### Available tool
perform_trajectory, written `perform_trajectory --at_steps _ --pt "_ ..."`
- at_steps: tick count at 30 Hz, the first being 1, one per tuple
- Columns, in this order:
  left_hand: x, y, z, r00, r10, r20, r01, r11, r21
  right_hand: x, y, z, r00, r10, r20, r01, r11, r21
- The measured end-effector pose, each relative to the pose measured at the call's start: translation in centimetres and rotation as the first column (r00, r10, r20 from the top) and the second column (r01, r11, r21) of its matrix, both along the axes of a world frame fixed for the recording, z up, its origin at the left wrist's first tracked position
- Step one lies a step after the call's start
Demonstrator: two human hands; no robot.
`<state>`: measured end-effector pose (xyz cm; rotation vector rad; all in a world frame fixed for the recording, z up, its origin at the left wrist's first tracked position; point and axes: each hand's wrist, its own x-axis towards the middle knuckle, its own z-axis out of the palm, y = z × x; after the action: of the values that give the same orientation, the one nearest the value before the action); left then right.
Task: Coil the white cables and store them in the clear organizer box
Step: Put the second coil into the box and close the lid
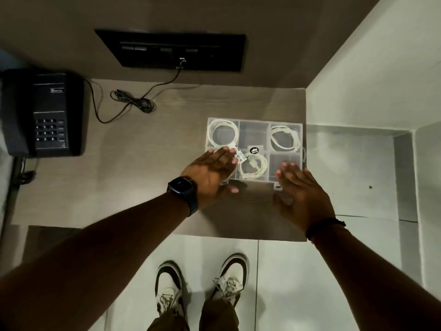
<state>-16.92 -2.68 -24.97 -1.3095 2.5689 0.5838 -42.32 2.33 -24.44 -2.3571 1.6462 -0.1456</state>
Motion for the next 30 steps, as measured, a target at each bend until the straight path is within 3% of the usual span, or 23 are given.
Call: perform_trajectory --at_steps 10,16,20,23,26,30 --pt "-1.1 -0.7 0.5 0.99 0.008 0.14 -0.004 1.0 -0.025 -0.1 -1.7 -0.6 0.992 0.058 -0.109 -0.08 0.974 -0.21" --pt "-1.1 -2.4 -0.3 0.989 0.066 0.135 -0.053 0.994 -0.098 0.1 -4.3 -1.8 0.986 0.089 -0.14 -0.128 0.943 -0.308" --pt "-0.1 -5.3 -0.5 0.995 0.041 0.093 -0.024 0.985 -0.173 1.0 -7.1 -2.0 0.98 0.047 -0.193 -0.1 0.956 -0.277" --pt "-0.2 -8.2 -0.4 0.991 0.123 0.058 -0.11 0.978 -0.178 2.2 -9.9 -2.0 0.974 -0.012 -0.225 -0.035 0.978 -0.205" --pt "-0.6 -9.4 0.0 0.986 0.128 0.104 -0.118 0.988 -0.097 2.8 -10.9 -1.6 0.963 -0.019 -0.269 0.022 1.0 0.009" --pt "0.5 -8.0 1.0 0.975 0.114 0.192 -0.101 0.992 -0.076 3.0 -8.3 -0.3 0.94 -0.032 -0.34 0.053 0.997 0.054"
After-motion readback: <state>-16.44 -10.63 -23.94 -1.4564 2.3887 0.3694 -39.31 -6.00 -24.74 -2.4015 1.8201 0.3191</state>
